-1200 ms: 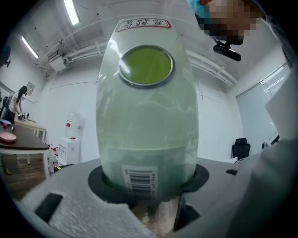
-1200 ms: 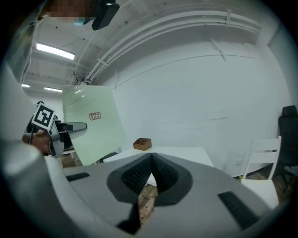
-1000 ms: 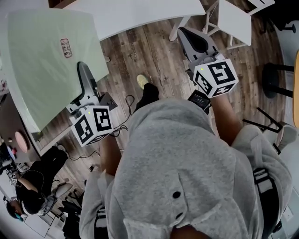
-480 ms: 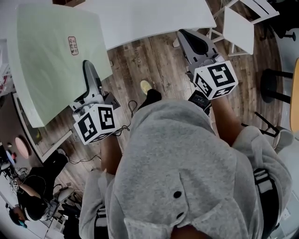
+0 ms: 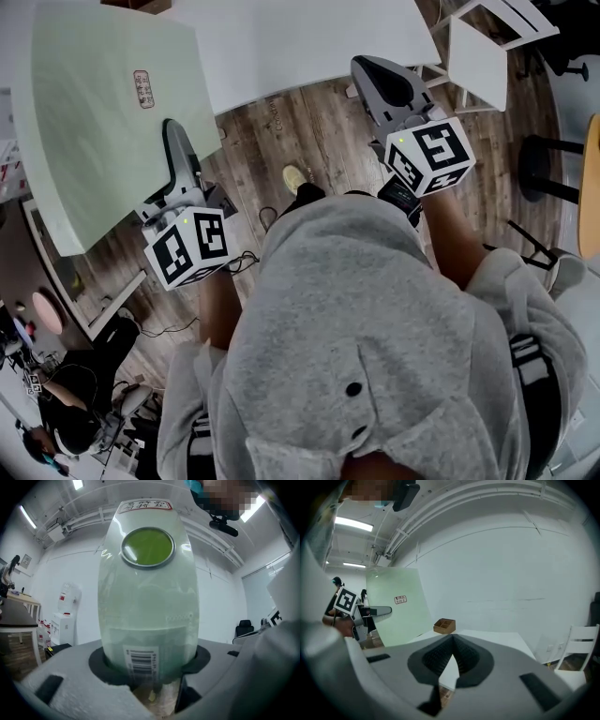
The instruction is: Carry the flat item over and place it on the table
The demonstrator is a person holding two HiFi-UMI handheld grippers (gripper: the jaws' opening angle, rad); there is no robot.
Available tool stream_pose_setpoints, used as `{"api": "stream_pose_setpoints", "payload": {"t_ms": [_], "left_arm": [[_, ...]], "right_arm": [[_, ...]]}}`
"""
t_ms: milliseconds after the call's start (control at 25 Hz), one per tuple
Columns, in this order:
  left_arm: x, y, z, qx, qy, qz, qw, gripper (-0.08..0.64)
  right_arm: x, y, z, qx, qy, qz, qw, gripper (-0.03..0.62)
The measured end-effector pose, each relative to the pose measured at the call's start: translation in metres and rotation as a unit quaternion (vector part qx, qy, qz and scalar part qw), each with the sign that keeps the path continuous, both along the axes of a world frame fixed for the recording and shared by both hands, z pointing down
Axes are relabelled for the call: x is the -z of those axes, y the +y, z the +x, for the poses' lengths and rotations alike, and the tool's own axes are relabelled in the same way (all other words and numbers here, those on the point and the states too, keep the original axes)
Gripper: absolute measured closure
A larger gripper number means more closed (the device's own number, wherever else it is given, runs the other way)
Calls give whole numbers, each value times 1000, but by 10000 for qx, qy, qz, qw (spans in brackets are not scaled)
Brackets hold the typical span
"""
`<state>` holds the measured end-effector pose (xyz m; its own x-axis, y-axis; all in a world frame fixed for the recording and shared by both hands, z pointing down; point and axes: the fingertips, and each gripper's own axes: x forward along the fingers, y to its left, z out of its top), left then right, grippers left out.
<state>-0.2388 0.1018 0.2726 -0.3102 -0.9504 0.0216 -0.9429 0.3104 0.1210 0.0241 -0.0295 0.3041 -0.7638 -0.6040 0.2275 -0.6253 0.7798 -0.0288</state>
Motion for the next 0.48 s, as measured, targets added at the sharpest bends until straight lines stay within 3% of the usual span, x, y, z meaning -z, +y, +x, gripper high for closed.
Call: {"api": "stream_pose_setpoints", "payload": {"t_ms": [480], "left_arm": [[-3, -11, -20, -63, 30, 21, 10000, 282]], "right_arm": [[2, -8, -23, 32, 66, 55, 10000, 566]]}}
